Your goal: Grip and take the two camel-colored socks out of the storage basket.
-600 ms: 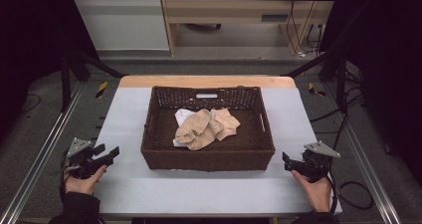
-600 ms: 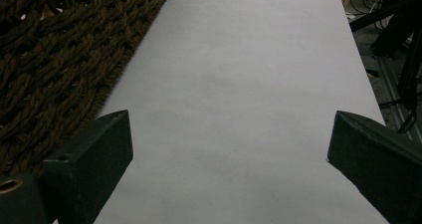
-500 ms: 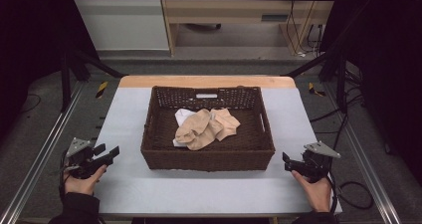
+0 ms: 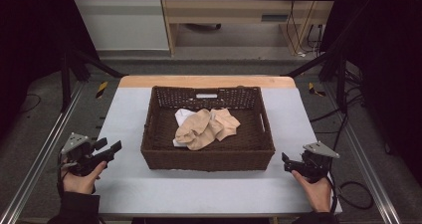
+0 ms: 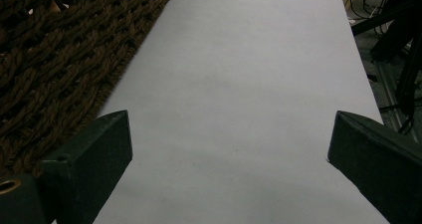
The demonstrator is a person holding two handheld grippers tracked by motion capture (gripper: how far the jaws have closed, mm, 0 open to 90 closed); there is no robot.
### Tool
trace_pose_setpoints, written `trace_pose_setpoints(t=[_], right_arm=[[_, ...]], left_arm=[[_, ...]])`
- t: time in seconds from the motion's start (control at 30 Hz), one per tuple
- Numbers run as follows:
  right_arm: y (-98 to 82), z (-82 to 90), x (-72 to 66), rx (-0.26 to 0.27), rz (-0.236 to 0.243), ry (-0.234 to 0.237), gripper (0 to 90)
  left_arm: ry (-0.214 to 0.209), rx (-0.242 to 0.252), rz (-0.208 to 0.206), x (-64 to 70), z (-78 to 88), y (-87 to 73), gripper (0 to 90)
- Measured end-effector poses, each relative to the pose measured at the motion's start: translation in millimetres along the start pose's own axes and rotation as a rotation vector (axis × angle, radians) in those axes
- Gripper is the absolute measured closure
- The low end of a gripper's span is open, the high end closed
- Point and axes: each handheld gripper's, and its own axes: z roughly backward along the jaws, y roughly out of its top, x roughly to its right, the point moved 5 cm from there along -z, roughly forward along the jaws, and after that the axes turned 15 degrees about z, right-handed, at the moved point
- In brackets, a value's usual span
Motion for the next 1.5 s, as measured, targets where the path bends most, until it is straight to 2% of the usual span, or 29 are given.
trace_pose_setpoints(t=[0.17, 0.37, 0.7, 0.97, 1.03, 1.2, 1.43, 1.5], right_arm=[[-0.1, 0.3, -0.6, 0.0, 0.005, 0.002, 4.2], [0.0, 0.6, -2.0, 0.003, 0.007, 0.001, 4.3], [-0.3, 1.0, -2.0, 0.002, 0.02, -0.007, 4.6], [-0.1, 1.8, -2.0, 0.005, 0.014, -0.011, 4.6], [0.0, 2.1, -2.1, 0.007, 0.016, -0.013, 4.7], [1.1, 2.8, -1.4, 0.015, 0.011, -0.015, 4.7], [2.7, 3.7, -1.6, 0.022, 0.014, -0.015, 4.8], [2.8, 3.8, -1.6, 0.023, 0.015, -0.016, 4.8]], left_arm=[[-0.018, 0.012, -0.005, 6.9, 2.6, 5.0, 38.9], [-0.046, 0.048, -0.025, 19.2, 7.3, 13.6, 40.2], [-0.05, 0.062, -0.028, 30.1, 9.2, 21.3, 40.5], [-0.071, 0.091, -0.036, 41.3, 8.4, 39.6, 40.6], [-0.079, 0.096, -0.037, 47.2, 6.5, 43.8, 40.5], [-0.106, 0.098, -0.074, 67.8, 0.0, 53.3, 39.7], [-0.113, 0.087, -0.115, 94.9, -13.3, 62.7, 38.9], [-0.114, 0.084, -0.121, 98.4, -15.6, 64.2, 38.8]])
